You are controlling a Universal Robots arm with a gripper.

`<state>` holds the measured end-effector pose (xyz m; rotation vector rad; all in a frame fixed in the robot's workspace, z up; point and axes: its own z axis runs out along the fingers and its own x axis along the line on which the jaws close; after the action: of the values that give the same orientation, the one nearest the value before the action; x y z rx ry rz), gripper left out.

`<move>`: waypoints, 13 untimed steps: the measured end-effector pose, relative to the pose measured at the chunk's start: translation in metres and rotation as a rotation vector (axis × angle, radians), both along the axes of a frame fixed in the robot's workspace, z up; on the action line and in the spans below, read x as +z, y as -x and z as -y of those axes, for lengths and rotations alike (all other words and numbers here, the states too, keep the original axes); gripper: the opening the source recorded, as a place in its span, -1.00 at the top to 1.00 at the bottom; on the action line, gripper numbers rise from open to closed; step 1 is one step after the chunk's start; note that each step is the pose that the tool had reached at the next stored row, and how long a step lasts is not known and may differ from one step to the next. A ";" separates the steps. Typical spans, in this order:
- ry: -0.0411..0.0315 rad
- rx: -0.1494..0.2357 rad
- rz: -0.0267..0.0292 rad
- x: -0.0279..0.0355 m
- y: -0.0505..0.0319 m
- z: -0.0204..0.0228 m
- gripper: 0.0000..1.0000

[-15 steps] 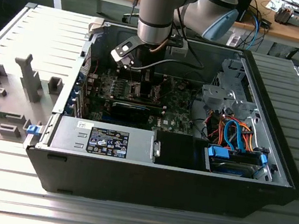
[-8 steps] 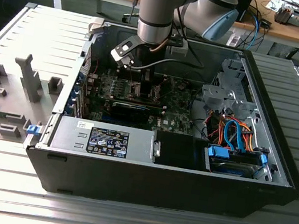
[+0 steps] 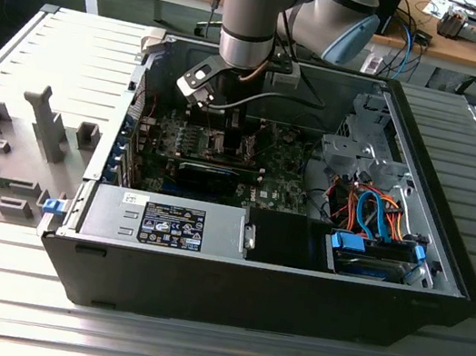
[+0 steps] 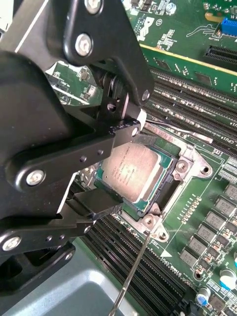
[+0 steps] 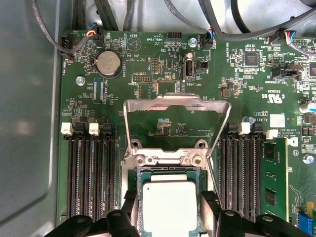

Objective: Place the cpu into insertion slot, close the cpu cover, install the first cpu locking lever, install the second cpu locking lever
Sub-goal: 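Place the cpu into insertion slot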

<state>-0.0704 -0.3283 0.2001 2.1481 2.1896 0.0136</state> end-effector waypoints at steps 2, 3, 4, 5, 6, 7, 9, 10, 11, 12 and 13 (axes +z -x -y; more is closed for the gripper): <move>0.0000 0.000 0.0000 0.0000 0.0002 0.0000 -0.23; -0.0004 0.000 0.0000 0.0000 0.0003 0.0000 -0.23; -0.0006 0.000 0.0000 0.0000 0.0003 0.0000 -0.23; -0.0006 0.000 0.0000 0.0000 0.0003 0.0001 -0.23; -0.0006 0.000 0.0000 0.0000 0.0003 0.0000 -0.23; -0.0007 0.000 0.0001 0.0000 0.0003 0.0000 -0.23; -0.0006 0.000 0.0000 0.0000 0.0003 0.0001 -0.07; -0.0006 0.000 0.0000 0.0000 0.0003 0.0001 -0.07; -0.0006 0.000 0.0000 0.0000 0.0003 0.0001 -0.07; -0.0006 0.000 0.0000 0.0000 0.0003 0.0001 -0.07; -0.0006 0.000 0.0000 0.0000 0.0003 0.0001 -0.07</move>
<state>-0.0707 -0.3283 0.2001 2.1481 2.1902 0.0143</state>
